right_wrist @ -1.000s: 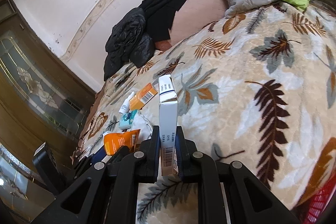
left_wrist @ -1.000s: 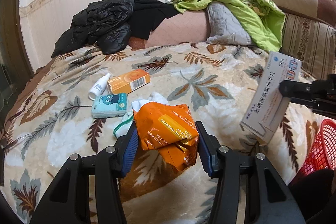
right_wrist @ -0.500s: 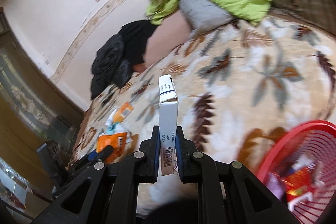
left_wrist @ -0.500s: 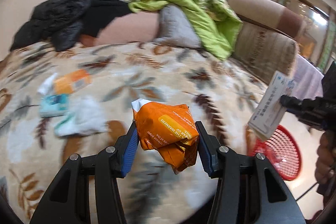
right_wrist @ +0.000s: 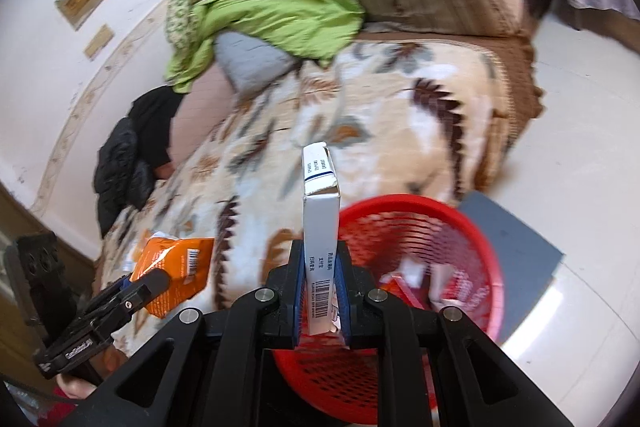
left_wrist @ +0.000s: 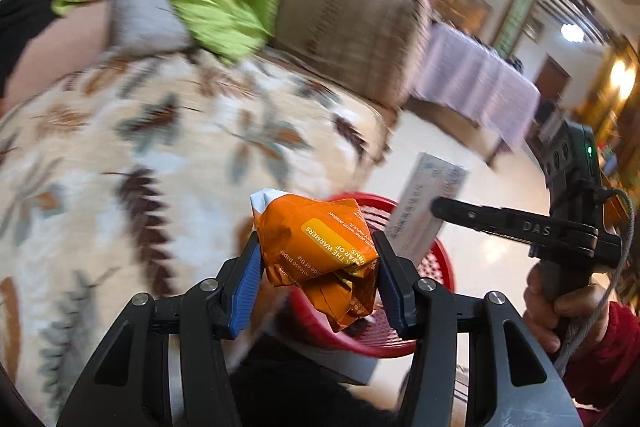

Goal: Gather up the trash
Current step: 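Carry both items to the red basket and open both tools over it, then move both tools back over the remaining trash on the bed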

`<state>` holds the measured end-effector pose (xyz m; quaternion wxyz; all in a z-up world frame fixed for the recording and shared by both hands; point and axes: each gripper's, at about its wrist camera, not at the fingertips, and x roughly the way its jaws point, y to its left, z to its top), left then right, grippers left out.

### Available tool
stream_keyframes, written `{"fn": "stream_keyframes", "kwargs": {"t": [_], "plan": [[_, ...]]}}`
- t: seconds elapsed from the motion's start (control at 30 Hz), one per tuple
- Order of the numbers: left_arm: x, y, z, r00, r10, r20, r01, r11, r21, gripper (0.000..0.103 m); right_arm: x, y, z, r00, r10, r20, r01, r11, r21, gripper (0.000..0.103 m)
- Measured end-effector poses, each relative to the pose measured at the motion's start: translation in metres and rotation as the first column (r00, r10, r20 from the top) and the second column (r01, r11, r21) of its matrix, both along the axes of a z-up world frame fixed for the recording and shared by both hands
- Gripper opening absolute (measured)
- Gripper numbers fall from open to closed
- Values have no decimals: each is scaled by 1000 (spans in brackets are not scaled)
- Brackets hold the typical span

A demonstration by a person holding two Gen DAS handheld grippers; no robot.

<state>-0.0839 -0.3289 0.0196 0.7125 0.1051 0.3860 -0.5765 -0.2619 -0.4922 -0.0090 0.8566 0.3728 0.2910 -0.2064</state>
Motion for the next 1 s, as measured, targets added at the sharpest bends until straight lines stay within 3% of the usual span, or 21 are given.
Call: {"fn": "stream_keyframes", "kwargs": {"t": [0.03, 0.07, 0.13, 0.37, 0.63, 0.77, 0.83, 0.93, 1.0], "plan": [[-6, -10, -3, 1000, -23, -2, 23, 1000, 18, 55, -3, -3, -1, 1000, -12, -10, 12, 1000, 1, 19], [-12, -20, -7, 999, -39, 0, 39, 998, 42, 64, -5, -5, -2, 1000, -19, -16, 19, 1000, 3, 31], [-17, -26, -10, 999, -42, -5, 42, 998, 52, 67, -12, -8, -1, 999, -46, -23, 46, 999, -10, 53], [1, 4, -8, 998, 40, -37, -39, 998, 40, 68, 6, -2, 7, 1000, -4, 29, 5, 1000, -14, 55], [50, 79, 2, 971, 240, -20, -239, 971, 24, 68, 87, 51, 12, 975, 208, 72, -207, 978, -21, 55], [78, 126, 6, 935, 353, 12, -354, 935, 15, 73, 134, 89, 15, 946, 318, 66, -315, 947, -57, 55], [93, 150, 6, 905, 423, 44, -424, 906, 15, 74, 157, 107, 14, 931, 359, 65, -356, 933, -62, 55], [120, 187, 3, 846, 529, 68, -532, 847, 24, 75, 185, 135, 12, 907, 416, 57, -413, 909, -65, 56], [140, 210, -3, 792, 605, 78, -609, 793, 32, 77, 200, 152, 10, 892, 450, 53, -445, 892, -77, 56]]}}
